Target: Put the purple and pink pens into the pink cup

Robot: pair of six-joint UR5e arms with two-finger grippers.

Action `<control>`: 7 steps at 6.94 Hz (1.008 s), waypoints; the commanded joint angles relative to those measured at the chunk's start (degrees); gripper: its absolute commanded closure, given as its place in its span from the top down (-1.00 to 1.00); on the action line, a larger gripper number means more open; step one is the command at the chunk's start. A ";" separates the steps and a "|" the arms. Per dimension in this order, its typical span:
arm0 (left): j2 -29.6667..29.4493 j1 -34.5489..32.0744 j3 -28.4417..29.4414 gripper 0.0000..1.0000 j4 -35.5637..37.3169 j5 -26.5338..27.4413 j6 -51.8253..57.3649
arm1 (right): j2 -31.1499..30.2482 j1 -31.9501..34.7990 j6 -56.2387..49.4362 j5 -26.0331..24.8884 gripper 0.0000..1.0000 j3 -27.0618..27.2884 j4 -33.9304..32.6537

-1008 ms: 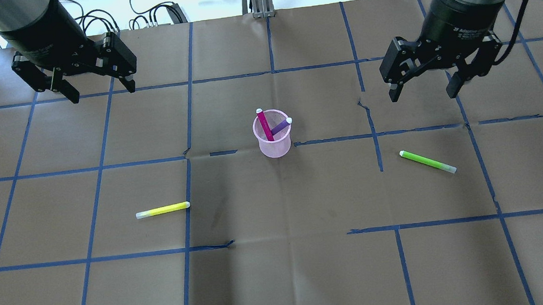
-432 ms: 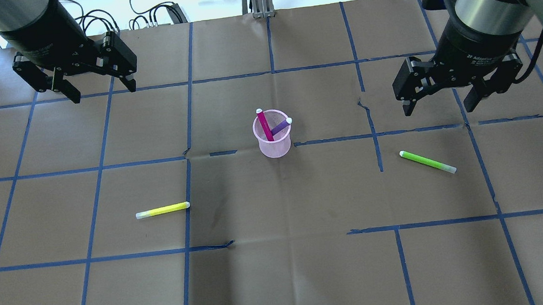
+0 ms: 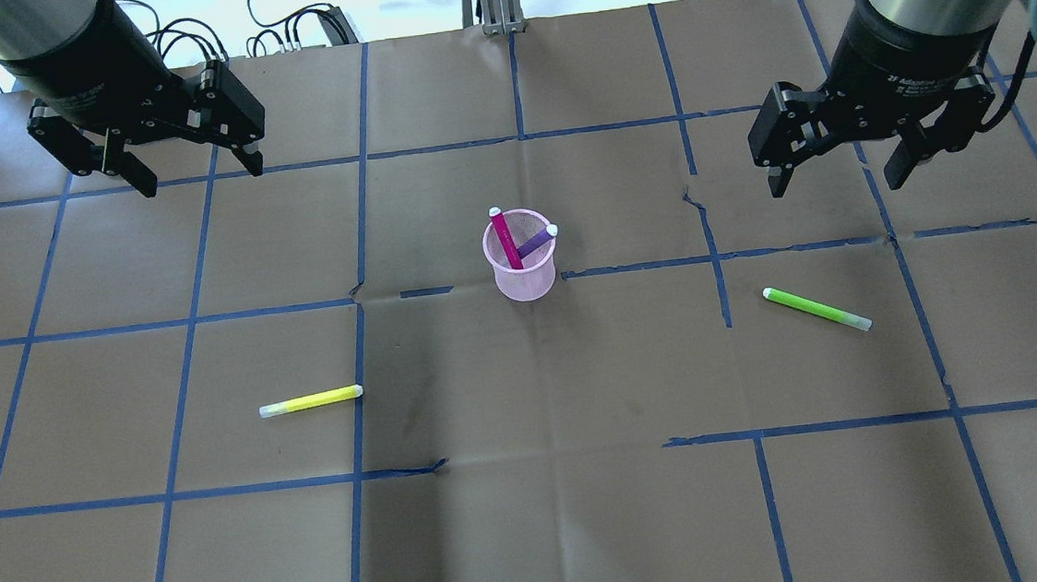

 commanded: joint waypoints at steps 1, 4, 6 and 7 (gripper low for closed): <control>-0.07 -0.17 0.07 0.97 0.00 -0.06 -0.03 | 1.11 0.04 -0.38 1.15 1.00 -0.91 -0.11; 0.11 -0.26 0.34 0.97 0.00 -0.50 -0.03 | 1.11 0.04 -0.91 0.46 1.00 -0.92 -0.37; 0.46 -0.26 -0.02 0.97 0.00 -2.87 0.06 | 1.02 0.04 -0.91 0.37 1.00 -0.92 -0.37; 0.63 -0.26 -0.02 0.97 0.00 -3.05 0.06 | 1.11 0.04 -0.91 0.37 1.00 -0.92 -0.46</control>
